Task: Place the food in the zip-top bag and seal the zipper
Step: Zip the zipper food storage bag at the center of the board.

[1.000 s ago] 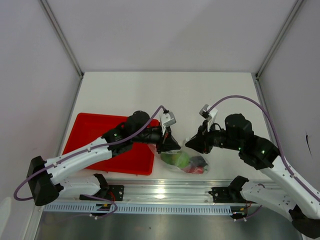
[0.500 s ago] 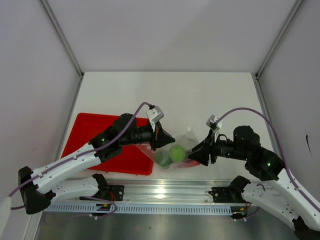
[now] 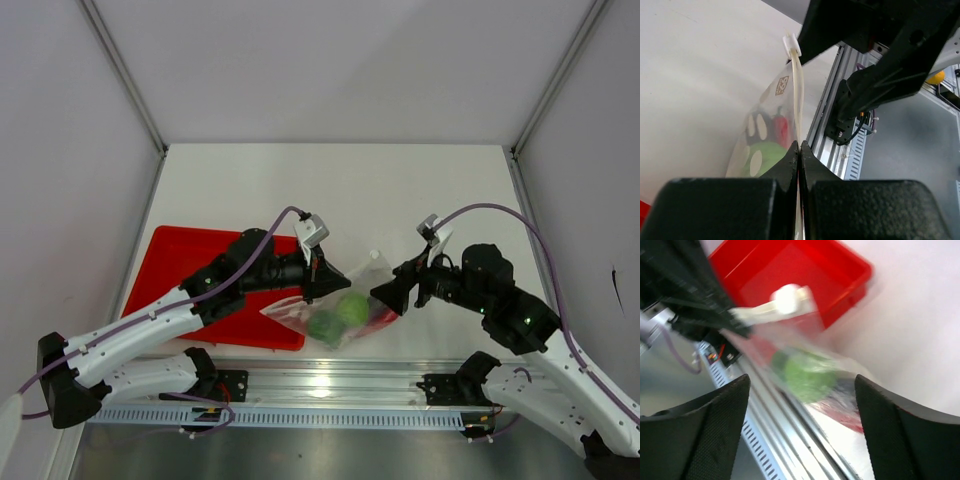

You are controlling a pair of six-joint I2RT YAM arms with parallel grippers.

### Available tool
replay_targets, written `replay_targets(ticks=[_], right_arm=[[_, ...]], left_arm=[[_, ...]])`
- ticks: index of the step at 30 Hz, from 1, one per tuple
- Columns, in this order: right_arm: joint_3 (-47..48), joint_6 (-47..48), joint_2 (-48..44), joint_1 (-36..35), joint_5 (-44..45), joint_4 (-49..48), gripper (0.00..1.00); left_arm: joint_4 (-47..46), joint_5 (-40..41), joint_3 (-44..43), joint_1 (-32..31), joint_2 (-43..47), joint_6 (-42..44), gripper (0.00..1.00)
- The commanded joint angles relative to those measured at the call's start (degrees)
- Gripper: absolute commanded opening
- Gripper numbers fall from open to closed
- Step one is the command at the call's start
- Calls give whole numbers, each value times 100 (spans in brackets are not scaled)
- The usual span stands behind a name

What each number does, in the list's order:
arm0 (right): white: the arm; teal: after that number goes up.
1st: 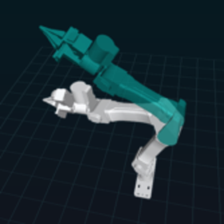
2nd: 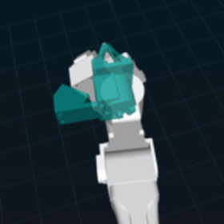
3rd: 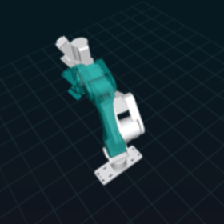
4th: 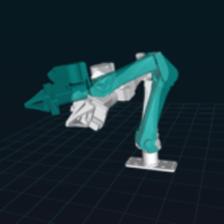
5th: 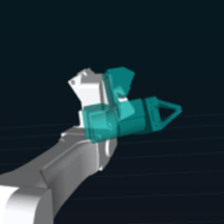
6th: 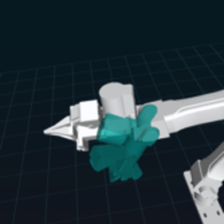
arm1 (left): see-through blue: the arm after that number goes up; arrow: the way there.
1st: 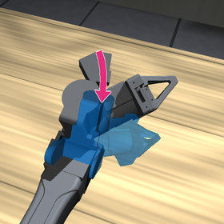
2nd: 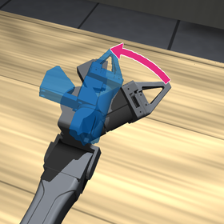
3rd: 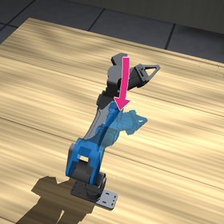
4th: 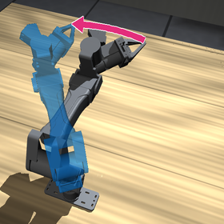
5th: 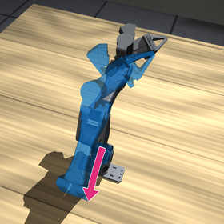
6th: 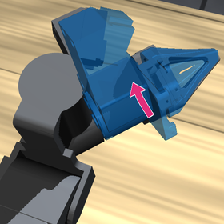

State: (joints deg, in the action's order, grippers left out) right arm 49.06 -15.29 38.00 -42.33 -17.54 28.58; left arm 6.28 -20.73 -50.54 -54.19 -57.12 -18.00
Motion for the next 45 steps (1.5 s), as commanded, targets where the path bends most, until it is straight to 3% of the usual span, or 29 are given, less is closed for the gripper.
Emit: replay_targets(ticks=[1, 8, 11, 17, 21, 27, 30, 32, 33, 34, 36, 38, 39, 41, 42, 44, 45], right_arm=[[288, 35, 14, 233, 823, -90, 88], [359, 96, 182, 760, 173, -98, 93], [280, 184, 234, 963, -880, -370, 93], [-36, 26, 621, 981, -2655, -1169, 84], [-264, -62, 551, 945, -2851, -1311, 81], [-458, -150, 481, 928, -2782, -1320, 65], [-511, -246, 410, 928, -2676, -1381, 51], [-546, -299, 401, 928, -2509, -1381, 26], [-555, -317, 393, 937, -2448, -1373, 6], [-547, -326, 393, 937, -2325, -1355, 0], [-529, -334, 375, 945, -2298, -1329, 0], [-485, -343, 340, 954, -2376, -1328, 0], [-467, -300, 305, 954, -2412, -1302, 0], [-415, -264, 278, 954, -2552, -1267, 0], [-388, -221, 287, 954, -2614, -1223, 0], [-310, -185, 340, 954, -2780, -1171, 0], [-283, -176, 375, 946, -2964, -1127, 0]], left_arm=[[-303, -159, -52, 23, 35, -11, 1], [-241, -238, -70, 32, 52, 60, 1], [-294, -309, -43, 41, 52, 68, 0], [-356, -449, -61, 67, 26, 86, 1], [-312, -449, -70, 93, 0, 77, 0], [-400, -511, -43, 102, -36, 7, 1], [-443, -520, 1, 111, 8, -11, 1], [-470, -528, 36, 120, 35, -11, 1], [-470, -537, 53, 120, 52, -11, 1], [-488, -563, 71, 120, 78, -2, 1], [-514, -668, 158, 137, 114, 33, 2], [-602, -774, 203, 155, 175, 42, 11], [-593, -896, 238, 163, 201, 42, 26], [-900, -1038, 291, 172, 271, 42, 43], [-936, -1151, 265, 181, 281, 42, 58], [-988, -1249, 116, 190, 255, 42, 72], [-989, -1275, 54, 190, 167, 16, 89]])
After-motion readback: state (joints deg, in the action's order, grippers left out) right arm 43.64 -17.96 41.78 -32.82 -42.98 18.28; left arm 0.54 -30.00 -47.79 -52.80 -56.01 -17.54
